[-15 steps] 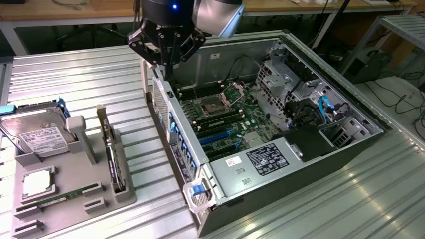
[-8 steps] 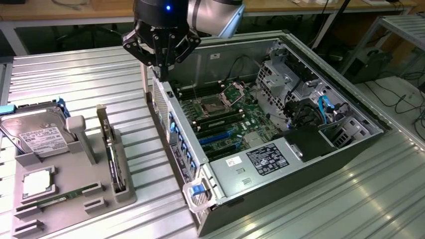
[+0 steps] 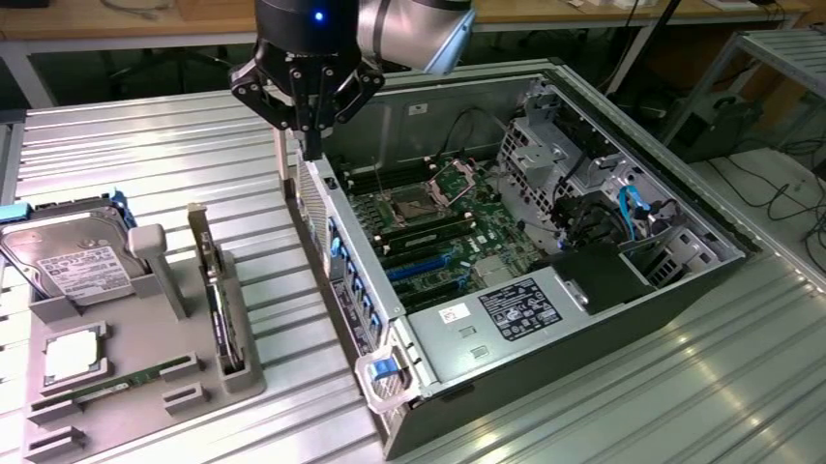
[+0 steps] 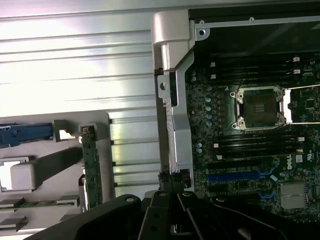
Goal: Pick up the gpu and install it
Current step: 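Reach for the gpu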
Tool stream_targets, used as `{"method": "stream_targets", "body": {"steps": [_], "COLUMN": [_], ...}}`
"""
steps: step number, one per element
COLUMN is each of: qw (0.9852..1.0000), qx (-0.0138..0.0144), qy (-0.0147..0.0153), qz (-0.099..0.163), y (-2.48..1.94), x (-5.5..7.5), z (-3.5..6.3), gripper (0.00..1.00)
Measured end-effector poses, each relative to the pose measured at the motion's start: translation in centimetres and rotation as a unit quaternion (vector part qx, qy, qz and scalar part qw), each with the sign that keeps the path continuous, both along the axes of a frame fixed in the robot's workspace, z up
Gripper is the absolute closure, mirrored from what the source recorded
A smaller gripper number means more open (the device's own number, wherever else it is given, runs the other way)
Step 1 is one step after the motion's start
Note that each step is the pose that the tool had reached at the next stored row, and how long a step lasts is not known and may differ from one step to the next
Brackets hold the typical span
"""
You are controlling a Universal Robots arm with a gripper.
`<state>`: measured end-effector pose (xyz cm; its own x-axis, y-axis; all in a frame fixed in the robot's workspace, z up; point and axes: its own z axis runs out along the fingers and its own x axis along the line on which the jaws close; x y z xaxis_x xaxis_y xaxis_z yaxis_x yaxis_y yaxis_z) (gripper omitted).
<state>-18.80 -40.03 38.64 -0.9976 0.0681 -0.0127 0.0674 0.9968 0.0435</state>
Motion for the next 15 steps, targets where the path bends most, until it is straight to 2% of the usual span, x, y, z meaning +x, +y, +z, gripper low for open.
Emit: {"method": "stream_targets", "body": {"steps": [15], "qw": [1.0000], "qx": [0.0000], "qy": [0.0009], "qz": [0.001], "y": [-0.15], "x": [-1.06], "z": [-0.12], "gripper": [0.89]}}
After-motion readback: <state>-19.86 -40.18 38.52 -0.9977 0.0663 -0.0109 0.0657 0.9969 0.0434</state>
